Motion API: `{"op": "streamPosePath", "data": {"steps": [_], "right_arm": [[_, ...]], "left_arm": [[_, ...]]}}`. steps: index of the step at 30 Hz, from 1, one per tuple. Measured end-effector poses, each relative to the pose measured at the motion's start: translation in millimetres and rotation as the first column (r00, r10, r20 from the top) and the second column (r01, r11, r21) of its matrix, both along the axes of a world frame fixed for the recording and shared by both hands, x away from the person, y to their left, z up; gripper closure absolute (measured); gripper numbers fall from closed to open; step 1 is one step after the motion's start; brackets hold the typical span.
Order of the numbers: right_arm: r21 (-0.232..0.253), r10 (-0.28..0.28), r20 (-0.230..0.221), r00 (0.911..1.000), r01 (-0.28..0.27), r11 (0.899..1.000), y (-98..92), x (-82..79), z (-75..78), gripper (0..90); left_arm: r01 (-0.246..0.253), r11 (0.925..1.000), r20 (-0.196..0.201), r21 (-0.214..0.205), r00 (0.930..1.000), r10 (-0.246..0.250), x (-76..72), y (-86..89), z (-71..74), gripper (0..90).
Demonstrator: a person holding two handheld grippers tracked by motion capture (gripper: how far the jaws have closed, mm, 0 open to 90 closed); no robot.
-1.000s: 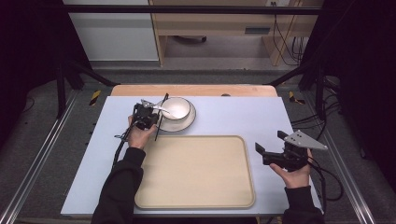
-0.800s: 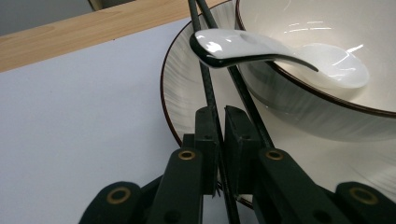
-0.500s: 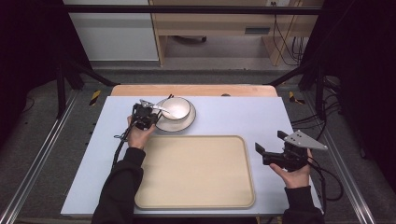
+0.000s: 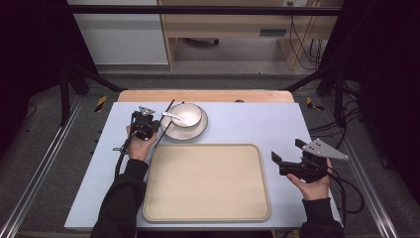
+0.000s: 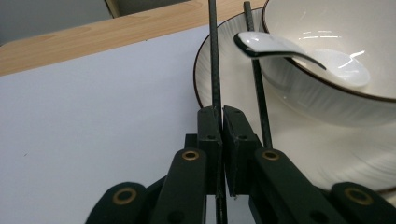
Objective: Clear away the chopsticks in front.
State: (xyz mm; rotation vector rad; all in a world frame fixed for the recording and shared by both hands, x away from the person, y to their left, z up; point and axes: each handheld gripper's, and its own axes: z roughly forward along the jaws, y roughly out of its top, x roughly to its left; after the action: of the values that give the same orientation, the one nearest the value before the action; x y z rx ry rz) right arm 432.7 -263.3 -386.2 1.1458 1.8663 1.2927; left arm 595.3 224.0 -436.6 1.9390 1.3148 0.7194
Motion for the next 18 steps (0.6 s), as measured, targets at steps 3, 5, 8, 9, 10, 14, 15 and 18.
{"op": "streamPosePath", "data": {"steps": [3, 5, 8, 9, 10, 14, 15, 18], "right_arm": [[-0.001, -0.002, -0.002, 1.0, 0.002, 1.0, -0.5, 0.2, -0.2, 6.6], [-0.002, -0.005, -0.002, 1.0, 0.005, 1.0, -0.8, -0.1, -0.2, 6.5], [-0.006, -0.008, 0.0, 1.0, 0.008, 1.0, -1.6, -1.2, 0.3, 6.3], [-0.003, -0.01, 0.001, 1.0, 0.01, 1.0, -1.6, -1.5, 0.5, 6.3], [-0.003, -0.01, 0.001, 1.0, 0.01, 1.0, -1.6, -1.5, 0.5, 6.3], [-0.004, -0.011, 0.001, 0.9999, 0.011, 1.0, -1.4, -1.9, 0.3, 5.4], [-0.007, -0.008, -0.003, 1.0, 0.008, 1.0, -0.5, -1.9, -0.1, 5.2], [-0.005, -0.004, -0.003, 1.0, 0.004, 1.0, -0.1, -2.1, -0.1, 5.0]], "left_arm": [[-0.009, 1.0, -0.001, 0.001, 1.0, 0.009, -10.8, 5.4, 0.9, 85.7], [-0.019, 0.9998, 0.001, 0.009, 0.9998, 0.019, -18.8, 8.0, 0.9, 85.7], [-0.028, 0.9996, 0.005, 0.007, 0.9996, 0.028, -28.3, 10.3, 0.8, 85.7], [-0.032, 0.9995, 0.01, 0.003, 0.9994, 0.032, -33.7, 11.1, 0.5, 85.7], [-0.037, 0.9993, 0.012, 0.001, 0.9993, 0.037, -39.2, 11.6, 0.4, 85.7], [-0.059, 0.9982, 0.024, -0.008, 0.998, 0.059, -60.5, 14.9, 0.1, 85.8], [-0.073, 0.997, 0.029, -0.026, 0.9968, 0.074, -71.0, 18.5, 1.7, 85.7], [-0.089, 0.9951, 0.041, -0.044, 0.9951, 0.09, -86.1, 22.3, 5.3, 85.8]]}}
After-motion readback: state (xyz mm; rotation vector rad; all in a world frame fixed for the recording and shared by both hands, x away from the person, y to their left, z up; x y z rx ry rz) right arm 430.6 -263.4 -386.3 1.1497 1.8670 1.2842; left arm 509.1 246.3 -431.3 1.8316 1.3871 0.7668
